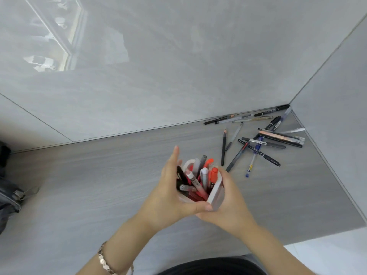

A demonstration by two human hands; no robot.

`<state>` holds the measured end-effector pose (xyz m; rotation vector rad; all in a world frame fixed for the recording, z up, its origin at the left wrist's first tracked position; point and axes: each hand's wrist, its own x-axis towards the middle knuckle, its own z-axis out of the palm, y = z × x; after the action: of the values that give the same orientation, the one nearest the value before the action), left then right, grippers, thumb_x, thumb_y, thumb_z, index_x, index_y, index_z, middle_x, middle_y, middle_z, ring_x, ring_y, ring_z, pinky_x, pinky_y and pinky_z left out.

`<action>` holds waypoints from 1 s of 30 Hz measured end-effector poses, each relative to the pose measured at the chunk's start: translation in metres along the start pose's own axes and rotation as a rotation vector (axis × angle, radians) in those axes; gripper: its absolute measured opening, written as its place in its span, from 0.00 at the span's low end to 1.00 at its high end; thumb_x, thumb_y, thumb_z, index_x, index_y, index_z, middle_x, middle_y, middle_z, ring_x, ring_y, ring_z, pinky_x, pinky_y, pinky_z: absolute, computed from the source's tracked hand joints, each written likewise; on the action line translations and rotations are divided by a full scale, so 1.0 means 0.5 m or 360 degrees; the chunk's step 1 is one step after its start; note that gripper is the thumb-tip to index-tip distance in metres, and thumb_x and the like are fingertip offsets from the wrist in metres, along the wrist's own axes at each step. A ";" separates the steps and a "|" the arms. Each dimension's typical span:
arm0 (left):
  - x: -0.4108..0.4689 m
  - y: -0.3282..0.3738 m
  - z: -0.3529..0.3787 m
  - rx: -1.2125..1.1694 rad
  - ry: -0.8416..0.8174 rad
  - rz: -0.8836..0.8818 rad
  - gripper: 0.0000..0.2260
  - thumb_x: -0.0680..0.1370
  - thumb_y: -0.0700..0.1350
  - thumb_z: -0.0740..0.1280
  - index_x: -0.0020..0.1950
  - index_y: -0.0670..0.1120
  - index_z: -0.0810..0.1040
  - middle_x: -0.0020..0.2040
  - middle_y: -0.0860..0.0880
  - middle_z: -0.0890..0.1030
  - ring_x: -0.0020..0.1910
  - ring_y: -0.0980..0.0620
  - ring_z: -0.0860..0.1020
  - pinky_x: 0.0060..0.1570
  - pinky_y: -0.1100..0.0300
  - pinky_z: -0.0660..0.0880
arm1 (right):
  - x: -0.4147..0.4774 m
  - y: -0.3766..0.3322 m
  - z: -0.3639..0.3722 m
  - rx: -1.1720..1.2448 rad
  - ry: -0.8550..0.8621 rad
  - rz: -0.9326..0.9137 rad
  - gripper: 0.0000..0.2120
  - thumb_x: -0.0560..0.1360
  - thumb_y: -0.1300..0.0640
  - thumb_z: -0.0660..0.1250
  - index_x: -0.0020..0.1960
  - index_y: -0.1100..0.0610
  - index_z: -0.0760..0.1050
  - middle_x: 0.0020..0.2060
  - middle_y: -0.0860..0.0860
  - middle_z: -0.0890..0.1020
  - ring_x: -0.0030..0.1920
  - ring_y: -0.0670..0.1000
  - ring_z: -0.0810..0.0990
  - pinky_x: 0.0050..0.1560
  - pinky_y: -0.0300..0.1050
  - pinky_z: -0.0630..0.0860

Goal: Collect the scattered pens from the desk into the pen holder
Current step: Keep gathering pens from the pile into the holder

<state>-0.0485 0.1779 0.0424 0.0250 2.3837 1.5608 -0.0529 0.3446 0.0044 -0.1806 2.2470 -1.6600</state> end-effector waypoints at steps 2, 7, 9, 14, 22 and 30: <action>-0.009 -0.023 0.011 0.0027 0.0153 -0.0048 0.54 0.55 0.56 0.79 0.68 0.67 0.43 0.63 0.72 0.58 0.66 0.67 0.64 0.58 0.76 0.63 | 0.017 0.012 0.010 -0.0108 -0.0017 0.0036 0.43 0.56 0.56 0.81 0.63 0.39 0.61 0.62 0.41 0.70 0.63 0.34 0.69 0.62 0.33 0.71; -0.001 -0.042 0.028 0.0017 0.0338 -0.0180 0.49 0.59 0.49 0.79 0.69 0.64 0.51 0.61 0.59 0.71 0.59 0.63 0.70 0.49 0.77 0.68 | 0.050 0.029 0.032 -0.0224 -0.0112 0.0131 0.48 0.56 0.50 0.81 0.69 0.48 0.58 0.67 0.46 0.68 0.67 0.43 0.68 0.69 0.50 0.68; 0.005 -0.049 0.028 0.0021 0.0418 -0.0205 0.46 0.60 0.48 0.78 0.70 0.58 0.54 0.58 0.59 0.72 0.56 0.63 0.72 0.47 0.78 0.69 | 0.064 0.027 0.012 -0.0420 -0.0308 0.0109 0.50 0.60 0.53 0.79 0.72 0.49 0.53 0.69 0.43 0.60 0.70 0.42 0.60 0.73 0.43 0.57; 0.013 -0.064 0.009 0.0014 0.0689 -0.0282 0.42 0.62 0.47 0.78 0.69 0.54 0.58 0.55 0.58 0.71 0.51 0.62 0.72 0.47 0.78 0.66 | 0.146 0.056 -0.093 -0.0814 0.0315 0.0473 0.38 0.69 0.64 0.70 0.72 0.57 0.54 0.65 0.62 0.65 0.66 0.59 0.64 0.65 0.45 0.63; 0.021 -0.093 -0.001 0.0054 0.0716 -0.0305 0.42 0.63 0.46 0.77 0.70 0.54 0.57 0.59 0.57 0.70 0.56 0.60 0.69 0.54 0.68 0.63 | 0.269 0.095 -0.068 -0.1039 0.0492 0.0836 0.27 0.74 0.53 0.66 0.66 0.65 0.59 0.62 0.67 0.70 0.58 0.66 0.74 0.54 0.55 0.74; 0.025 -0.122 -0.006 0.0087 0.0597 -0.0300 0.43 0.62 0.47 0.78 0.69 0.58 0.55 0.61 0.58 0.70 0.57 0.62 0.69 0.46 0.86 0.61 | 0.306 0.084 -0.058 -0.0855 0.0483 0.0837 0.22 0.70 0.63 0.69 0.60 0.65 0.64 0.55 0.64 0.78 0.55 0.63 0.77 0.49 0.51 0.74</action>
<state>-0.0525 0.1524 -0.0142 -0.5085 2.6118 1.5190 -0.2017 0.3381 -0.0574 0.5266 2.6128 -0.8406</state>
